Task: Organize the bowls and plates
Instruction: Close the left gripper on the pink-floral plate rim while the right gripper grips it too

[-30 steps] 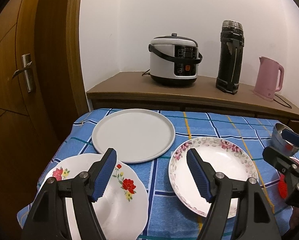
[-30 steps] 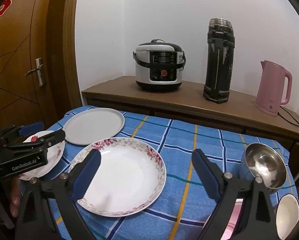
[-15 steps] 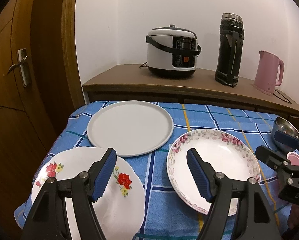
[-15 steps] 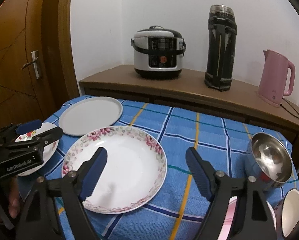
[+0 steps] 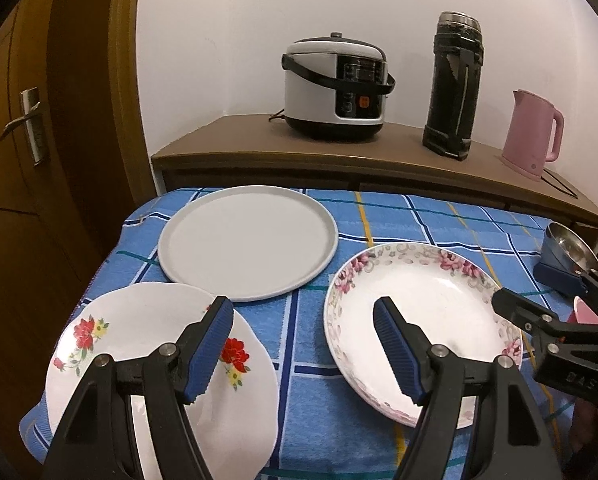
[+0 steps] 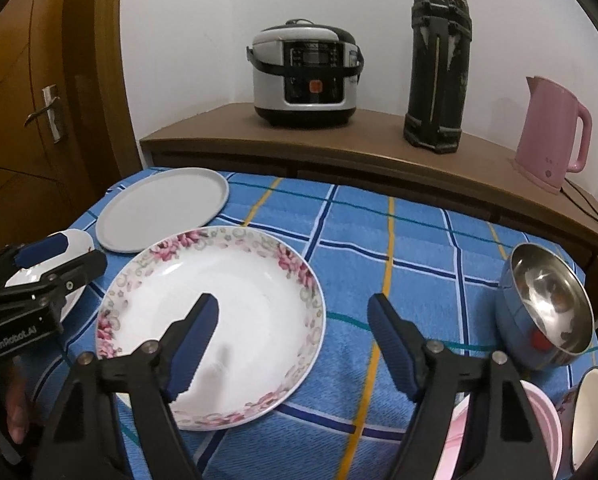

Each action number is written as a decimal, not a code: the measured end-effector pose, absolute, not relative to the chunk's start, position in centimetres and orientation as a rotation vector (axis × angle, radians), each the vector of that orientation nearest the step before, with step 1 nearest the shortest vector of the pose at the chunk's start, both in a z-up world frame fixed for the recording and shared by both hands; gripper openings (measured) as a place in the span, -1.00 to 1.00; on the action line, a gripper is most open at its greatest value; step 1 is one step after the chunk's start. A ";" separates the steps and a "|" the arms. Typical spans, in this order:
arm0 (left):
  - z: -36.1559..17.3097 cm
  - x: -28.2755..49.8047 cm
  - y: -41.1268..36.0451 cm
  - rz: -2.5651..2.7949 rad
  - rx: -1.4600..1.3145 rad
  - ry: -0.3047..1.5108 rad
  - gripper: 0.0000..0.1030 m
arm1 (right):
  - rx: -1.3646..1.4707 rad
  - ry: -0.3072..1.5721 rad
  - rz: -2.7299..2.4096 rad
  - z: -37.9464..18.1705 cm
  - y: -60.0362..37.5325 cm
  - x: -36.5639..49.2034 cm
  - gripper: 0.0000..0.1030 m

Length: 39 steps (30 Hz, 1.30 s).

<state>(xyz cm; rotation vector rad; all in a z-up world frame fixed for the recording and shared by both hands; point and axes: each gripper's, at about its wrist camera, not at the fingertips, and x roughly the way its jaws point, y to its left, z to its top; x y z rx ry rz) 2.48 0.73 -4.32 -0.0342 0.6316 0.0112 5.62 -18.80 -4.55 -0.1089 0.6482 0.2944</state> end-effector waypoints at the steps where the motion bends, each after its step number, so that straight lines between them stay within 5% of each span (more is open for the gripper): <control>1: -4.4 2.6 0.6 0.006 -0.033 0.636 0.44 | -0.110 0.655 0.294 -4.7 -18.8 5.8 0.50; 6: -5.0 3.2 -0.3 -0.042 -0.024 0.683 -0.02 | -0.105 0.712 0.295 -5.8 -18.8 6.6 0.42; 22: -7.3 5.5 -1.1 -0.044 -0.010 0.802 -0.03 | -0.106 0.811 0.296 -7.9 -18.4 8.2 0.27; 26: -7.9 6.0 -1.1 -0.053 -0.009 0.826 -0.29 | -0.086 0.839 0.315 -8.2 -18.5 8.7 -0.07; 39: -8.1 6.2 -1.6 -0.100 0.006 0.828 -0.39 | -0.066 0.837 0.325 -8.2 -18.3 8.8 -0.36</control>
